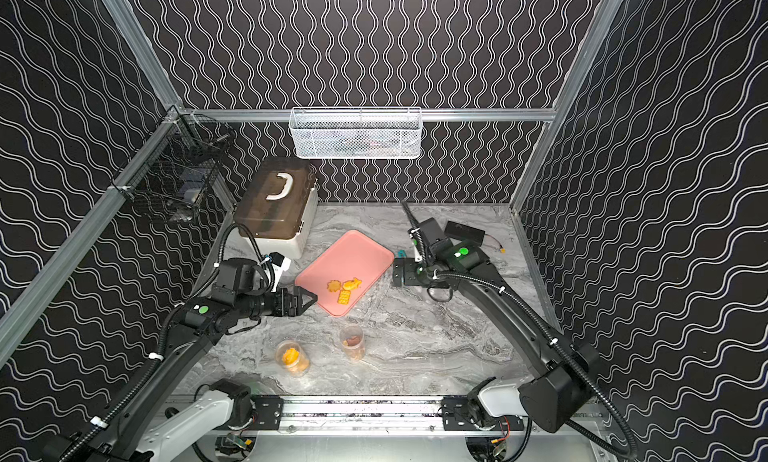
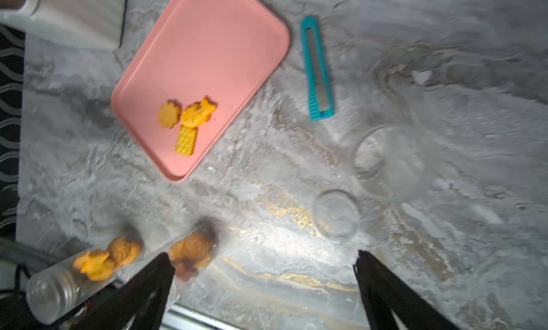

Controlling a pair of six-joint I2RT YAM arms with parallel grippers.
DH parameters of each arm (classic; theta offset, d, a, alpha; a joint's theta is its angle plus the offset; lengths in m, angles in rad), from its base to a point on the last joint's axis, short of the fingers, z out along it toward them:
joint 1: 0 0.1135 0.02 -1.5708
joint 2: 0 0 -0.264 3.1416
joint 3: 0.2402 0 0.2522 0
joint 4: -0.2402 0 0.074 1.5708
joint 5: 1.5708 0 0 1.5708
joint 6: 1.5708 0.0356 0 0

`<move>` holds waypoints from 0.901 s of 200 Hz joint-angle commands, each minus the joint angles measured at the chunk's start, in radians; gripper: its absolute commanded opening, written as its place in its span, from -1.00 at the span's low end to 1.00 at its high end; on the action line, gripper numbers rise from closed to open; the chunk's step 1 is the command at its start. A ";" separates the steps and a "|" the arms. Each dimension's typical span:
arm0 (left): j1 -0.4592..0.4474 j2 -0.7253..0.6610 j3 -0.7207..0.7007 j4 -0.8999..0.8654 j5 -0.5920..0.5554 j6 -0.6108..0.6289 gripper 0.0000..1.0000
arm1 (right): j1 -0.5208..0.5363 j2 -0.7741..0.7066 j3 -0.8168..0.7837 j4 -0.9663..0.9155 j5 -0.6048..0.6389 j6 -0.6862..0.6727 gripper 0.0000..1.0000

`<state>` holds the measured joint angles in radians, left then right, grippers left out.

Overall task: Pour the cookies out of the jar
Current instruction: Place the jar at the center of the board, then pick up the jar from the center of the board.

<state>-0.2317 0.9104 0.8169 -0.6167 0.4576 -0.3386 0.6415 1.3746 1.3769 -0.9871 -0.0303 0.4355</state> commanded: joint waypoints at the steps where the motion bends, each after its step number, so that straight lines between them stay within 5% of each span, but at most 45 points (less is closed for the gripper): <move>1: -0.016 -0.022 0.004 0.018 -0.029 0.018 0.98 | 0.108 0.019 0.013 -0.061 -0.060 0.063 0.92; 75: -0.026 -0.103 0.011 -0.030 -0.209 -0.008 0.98 | 0.436 0.159 0.050 -0.061 0.049 0.170 0.90; 180: -0.026 -0.107 0.013 -0.029 -0.205 -0.003 0.98 | 0.532 0.355 0.119 -0.050 0.113 0.179 0.90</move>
<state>-0.2592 0.8062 0.8207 -0.6476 0.2581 -0.3450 1.1652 1.6989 1.4765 -1.0290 0.0437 0.5991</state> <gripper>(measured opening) 0.989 0.956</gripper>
